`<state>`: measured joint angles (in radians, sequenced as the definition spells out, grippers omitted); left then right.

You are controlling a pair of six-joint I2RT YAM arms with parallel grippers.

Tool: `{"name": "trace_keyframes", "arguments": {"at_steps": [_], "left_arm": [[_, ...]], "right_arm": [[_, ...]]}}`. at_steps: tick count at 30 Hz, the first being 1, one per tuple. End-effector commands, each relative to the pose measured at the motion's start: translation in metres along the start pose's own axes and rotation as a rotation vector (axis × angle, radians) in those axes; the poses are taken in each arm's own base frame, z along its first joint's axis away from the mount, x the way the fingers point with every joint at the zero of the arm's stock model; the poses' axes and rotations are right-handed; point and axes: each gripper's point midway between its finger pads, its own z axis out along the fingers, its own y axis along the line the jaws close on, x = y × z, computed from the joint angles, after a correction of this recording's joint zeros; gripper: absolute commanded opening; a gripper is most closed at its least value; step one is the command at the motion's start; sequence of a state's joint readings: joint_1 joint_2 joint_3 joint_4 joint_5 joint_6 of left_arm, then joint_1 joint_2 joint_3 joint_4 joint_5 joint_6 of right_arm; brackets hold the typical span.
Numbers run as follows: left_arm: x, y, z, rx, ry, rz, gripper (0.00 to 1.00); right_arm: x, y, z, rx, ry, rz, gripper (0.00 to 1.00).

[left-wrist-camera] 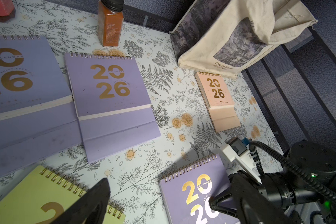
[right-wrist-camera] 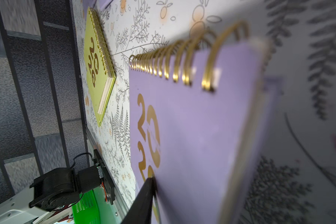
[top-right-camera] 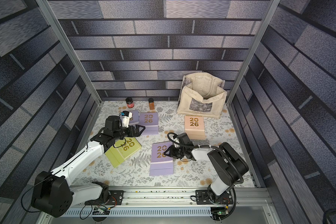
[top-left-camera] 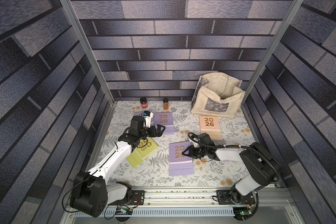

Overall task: Stack the calendars
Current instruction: Place the calendar at the center of the board.

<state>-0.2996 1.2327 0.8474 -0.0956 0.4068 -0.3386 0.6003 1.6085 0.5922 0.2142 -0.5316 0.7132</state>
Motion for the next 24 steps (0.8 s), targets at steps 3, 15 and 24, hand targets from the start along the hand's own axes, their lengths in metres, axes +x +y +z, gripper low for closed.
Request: {"name": "trace_keyframes", "arguments": {"at_steps": [3,15,24], "left_arm": [[-0.007,-0.008,-0.001,0.028,0.003,0.023,1.00],[-0.008,-0.004,-0.001,0.020,0.001,0.014,1.00],[-0.012,0.000,-0.004,0.007,-0.017,0.007,1.00]], "right_arm": [[0.020,-0.046,-0.006,0.217,0.023,0.022,0.41],[0.021,-0.061,-0.021,0.380,0.062,0.034,0.71],[0.021,-0.066,-0.029,0.428,0.052,0.049,0.78]]}}
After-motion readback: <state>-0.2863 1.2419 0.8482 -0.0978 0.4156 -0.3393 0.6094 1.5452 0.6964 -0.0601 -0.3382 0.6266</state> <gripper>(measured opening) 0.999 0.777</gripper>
